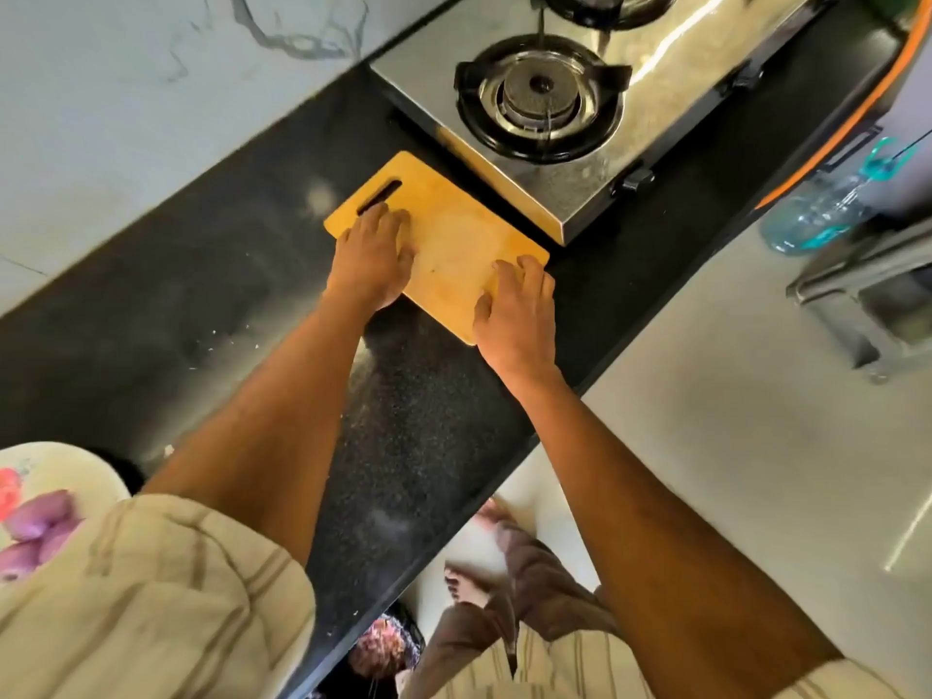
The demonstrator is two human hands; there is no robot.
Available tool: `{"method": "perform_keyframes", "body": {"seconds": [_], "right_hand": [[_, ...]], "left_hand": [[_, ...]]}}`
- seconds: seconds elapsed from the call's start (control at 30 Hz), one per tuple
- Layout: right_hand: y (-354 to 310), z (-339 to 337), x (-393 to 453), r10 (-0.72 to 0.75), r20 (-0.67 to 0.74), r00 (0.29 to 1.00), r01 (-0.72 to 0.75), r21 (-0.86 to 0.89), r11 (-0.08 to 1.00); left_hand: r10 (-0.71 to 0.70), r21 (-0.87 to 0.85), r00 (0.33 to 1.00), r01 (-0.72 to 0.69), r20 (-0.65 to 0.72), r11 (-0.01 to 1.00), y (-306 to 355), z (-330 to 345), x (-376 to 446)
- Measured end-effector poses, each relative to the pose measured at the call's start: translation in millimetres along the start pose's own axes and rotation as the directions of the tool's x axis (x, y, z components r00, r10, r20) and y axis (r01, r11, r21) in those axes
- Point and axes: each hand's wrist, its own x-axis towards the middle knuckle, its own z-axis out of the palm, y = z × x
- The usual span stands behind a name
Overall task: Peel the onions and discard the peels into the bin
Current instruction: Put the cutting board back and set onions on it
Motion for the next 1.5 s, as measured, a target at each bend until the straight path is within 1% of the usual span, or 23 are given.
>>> {"method": "perform_keyframes", "body": {"seconds": [0.1,0.27,0.37,0.5,0.6,0.7,0.8,0.87,1.03,1.13,1.4,1.5], "right_hand": [[-4.9,2.8,2.5,-0.027,0.016,1.000,0.028,-0.056,0.998],[-20.8,7.5,7.6,-0.055,0.177,0.983,0.073,-0.097,0.993],[-39.8,11.9,8.0,-0.097,0.238,0.966,0.119,-0.077,0.990],[-69.2,22.8,2.7,-0.207,0.323,0.924,0.245,-0.083,0.966],[-96.0,32.3,-8.2,-0.291,0.399,0.869,0.344,-0.064,0.937],[-124.1,42.3,-24.9,-0.399,0.481,0.781,0.479,-0.051,0.877],[-145.9,51.1,-42.5,-0.482,0.535,0.694,0.577,-0.013,0.817],[-156.7,55.9,-54.3,-0.517,0.560,0.647,0.617,0.013,0.787],[-166.9,59.8,-71.3,-0.543,0.606,0.581,0.666,0.030,0.746],[-169.2,58.7,-73.6,-0.533,0.620,0.575,0.664,0.027,0.747],[-171.2,54.9,-66.8,-0.529,0.634,0.564,0.670,0.024,0.742],[-178.0,53.2,-68.4,-0.529,0.635,0.563,0.666,0.031,0.745]], "left_hand": [[-0.024,-0.001,1.000,0.024,-0.012,1.000,-6.5,1.2,-5.7],[-0.175,0.007,0.983,0.176,-0.049,0.984,-16.0,0.9,-33.4],[-0.276,-0.005,0.955,0.277,-0.104,0.961,-25.6,-0.7,-67.8],[-0.408,-0.029,0.904,0.408,-0.132,0.913,-44.5,-3.5,-113.7],[-0.532,-0.053,0.836,0.530,-0.135,0.846,-57.9,-7.8,-149.4],[-0.641,-0.070,0.751,0.639,-0.159,0.766,-72.3,-9.8,-193.2],[-0.721,-0.064,0.677,0.721,-0.147,0.690,-82.7,-11.5,-230.4],[-0.759,-0.067,0.637,0.758,-0.135,0.649,-86.9,-11.5,-251.5],[-0.794,-0.095,0.598,0.789,-0.104,0.607,-88.1,-7.6,-285.2],[-0.799,-0.104,0.593,0.792,-0.098,0.601,-85.4,-6.1,-293.5],[-0.788,-0.116,0.608,0.779,-0.098,0.616,-87.0,-7.2,-294.3],[-0.775,-0.203,0.621,0.748,-0.123,0.632,-89.7,-13.5,-296.9]]}}
